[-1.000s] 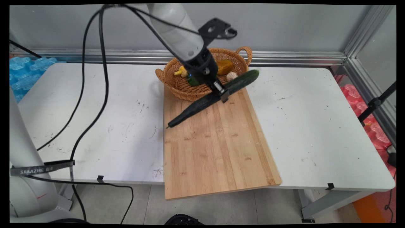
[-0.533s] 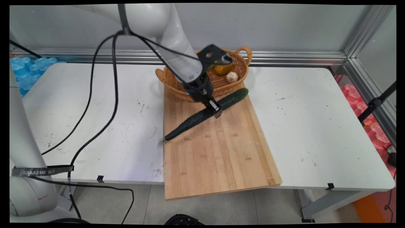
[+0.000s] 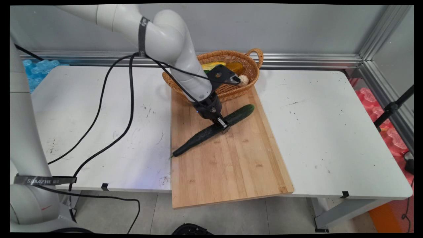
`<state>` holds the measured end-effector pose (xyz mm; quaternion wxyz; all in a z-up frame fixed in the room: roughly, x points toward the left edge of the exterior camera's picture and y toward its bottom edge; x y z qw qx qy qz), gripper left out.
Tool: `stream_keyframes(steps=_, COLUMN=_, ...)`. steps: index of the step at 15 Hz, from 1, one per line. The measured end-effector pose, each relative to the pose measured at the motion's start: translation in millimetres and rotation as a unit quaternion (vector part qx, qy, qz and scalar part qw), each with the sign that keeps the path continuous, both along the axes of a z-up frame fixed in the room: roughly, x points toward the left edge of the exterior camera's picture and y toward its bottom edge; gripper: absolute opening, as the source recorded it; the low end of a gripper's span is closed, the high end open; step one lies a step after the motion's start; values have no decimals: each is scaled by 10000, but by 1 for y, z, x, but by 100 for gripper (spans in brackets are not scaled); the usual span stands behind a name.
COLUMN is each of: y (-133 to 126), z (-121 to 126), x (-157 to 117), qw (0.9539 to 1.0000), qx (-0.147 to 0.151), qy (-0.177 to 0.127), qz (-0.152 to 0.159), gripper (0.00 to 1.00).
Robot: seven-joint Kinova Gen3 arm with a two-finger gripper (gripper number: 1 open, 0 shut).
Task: Place the picked object on the cutting board
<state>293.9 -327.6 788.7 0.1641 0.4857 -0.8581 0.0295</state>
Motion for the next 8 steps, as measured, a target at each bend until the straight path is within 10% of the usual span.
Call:
stream_keyframes(steps=2, y=0, z=-5, x=0, qw=10000, qx=-4, qy=8, qz=-17, gripper=0)
stream_keyframes(steps=3, y=1, z=-7, x=1, qw=10000, qx=-11, qy=22, qz=-33, gripper=100)
stream_keyframes(steps=8, y=5, z=-3, x=3, qw=9997, qx=-105, qy=143, qz=-166, gripper=100)
